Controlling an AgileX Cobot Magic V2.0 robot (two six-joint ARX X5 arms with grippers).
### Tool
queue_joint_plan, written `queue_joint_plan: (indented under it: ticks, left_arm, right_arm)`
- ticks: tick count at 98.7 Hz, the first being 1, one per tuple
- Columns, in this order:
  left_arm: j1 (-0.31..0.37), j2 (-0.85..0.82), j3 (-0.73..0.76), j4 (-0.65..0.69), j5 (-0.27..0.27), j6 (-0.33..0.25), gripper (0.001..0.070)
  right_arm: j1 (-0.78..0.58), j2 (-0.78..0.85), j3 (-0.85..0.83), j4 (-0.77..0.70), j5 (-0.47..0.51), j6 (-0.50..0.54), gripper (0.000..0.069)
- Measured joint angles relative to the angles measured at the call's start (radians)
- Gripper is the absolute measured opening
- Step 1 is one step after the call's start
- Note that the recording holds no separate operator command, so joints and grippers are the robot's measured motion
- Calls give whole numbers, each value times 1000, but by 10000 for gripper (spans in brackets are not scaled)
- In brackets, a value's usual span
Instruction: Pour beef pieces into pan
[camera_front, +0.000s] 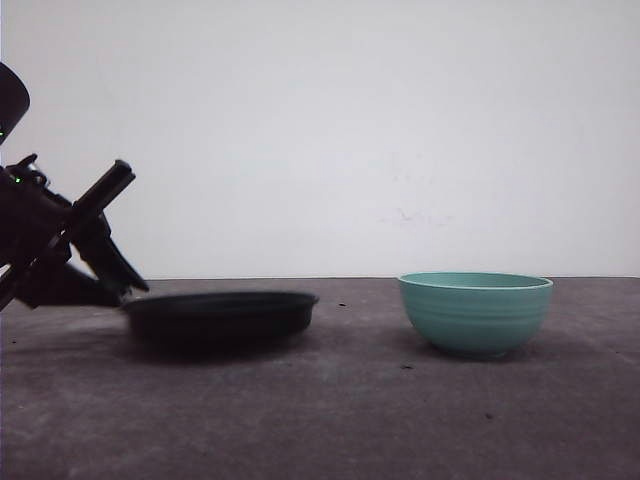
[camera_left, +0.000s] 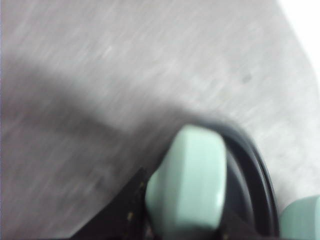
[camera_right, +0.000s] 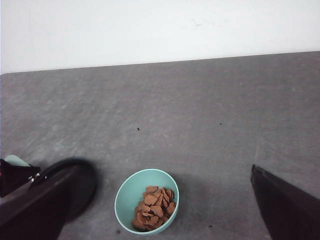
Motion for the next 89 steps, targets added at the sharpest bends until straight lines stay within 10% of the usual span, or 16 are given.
queue_joint_plan:
  ticks: [22,54,89]
  left_arm:
    - [-66,-158,0,-103,33,-10,55]
    - [-171,-402,0,-336,-5,19,55]
    - [-220,-481,0,-428,-3,20,55]
  right_arm:
    - [0,167,-5,-16,-1,-19,675]
    - [8,654,-34,73,-241,-26,478]
    - [50,980,-35,138,-259,-26,318]
